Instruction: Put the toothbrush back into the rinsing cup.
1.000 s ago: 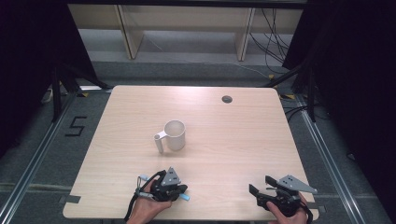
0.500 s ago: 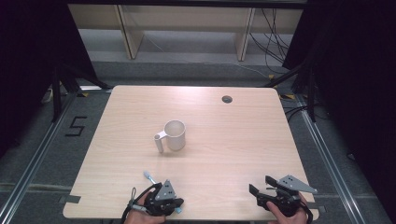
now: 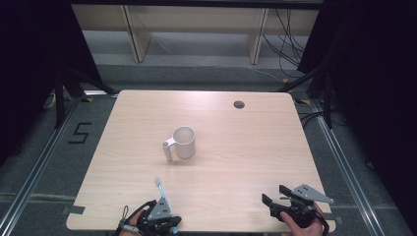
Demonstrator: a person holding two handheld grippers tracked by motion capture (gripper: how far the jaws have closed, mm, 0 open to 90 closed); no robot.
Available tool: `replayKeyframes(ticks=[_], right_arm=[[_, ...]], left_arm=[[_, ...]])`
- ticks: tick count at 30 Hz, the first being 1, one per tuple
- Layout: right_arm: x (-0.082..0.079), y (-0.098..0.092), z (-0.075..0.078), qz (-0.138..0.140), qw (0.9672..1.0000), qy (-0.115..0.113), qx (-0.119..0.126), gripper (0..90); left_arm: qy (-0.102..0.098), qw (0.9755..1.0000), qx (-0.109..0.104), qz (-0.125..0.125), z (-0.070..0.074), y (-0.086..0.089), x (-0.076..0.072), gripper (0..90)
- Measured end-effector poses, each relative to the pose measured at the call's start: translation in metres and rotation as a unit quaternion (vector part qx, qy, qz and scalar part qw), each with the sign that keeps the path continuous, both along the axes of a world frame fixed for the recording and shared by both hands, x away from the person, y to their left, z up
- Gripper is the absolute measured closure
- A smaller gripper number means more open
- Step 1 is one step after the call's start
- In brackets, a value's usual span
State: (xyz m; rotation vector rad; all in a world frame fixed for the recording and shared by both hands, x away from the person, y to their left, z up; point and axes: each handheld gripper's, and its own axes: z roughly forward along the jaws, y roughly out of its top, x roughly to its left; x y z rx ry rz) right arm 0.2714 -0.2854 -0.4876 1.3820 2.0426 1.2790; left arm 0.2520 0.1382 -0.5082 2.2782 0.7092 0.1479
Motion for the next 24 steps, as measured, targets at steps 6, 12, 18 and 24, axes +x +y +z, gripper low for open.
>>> replayKeyframes(ticks=[6,12,18,24], right_arm=[[0.0,0.001,0.0,0.001,1.0,0.0,0.0,23.7],[0.0,0.0,0.0,0.001,1.0,0.001,0.001,23.7],[0.001,0.0,0.0,0.0,1.0,0.0,0.002,23.7],[0.0,0.0,0.001,0.0,1.0,0.001,0.0,23.7]], left_arm=[[-0.004,1.0,0.007,0.002,0.001,0.008,-0.002,89.2],[0.003,1.0,0.005,0.001,0.003,0.013,-0.006,89.1],[0.002,0.9999,0.015,0.002,0.004,0.019,-0.009,89.0],[0.01,0.9997,0.023,0.004,0.005,0.027,-0.011,89.0]])
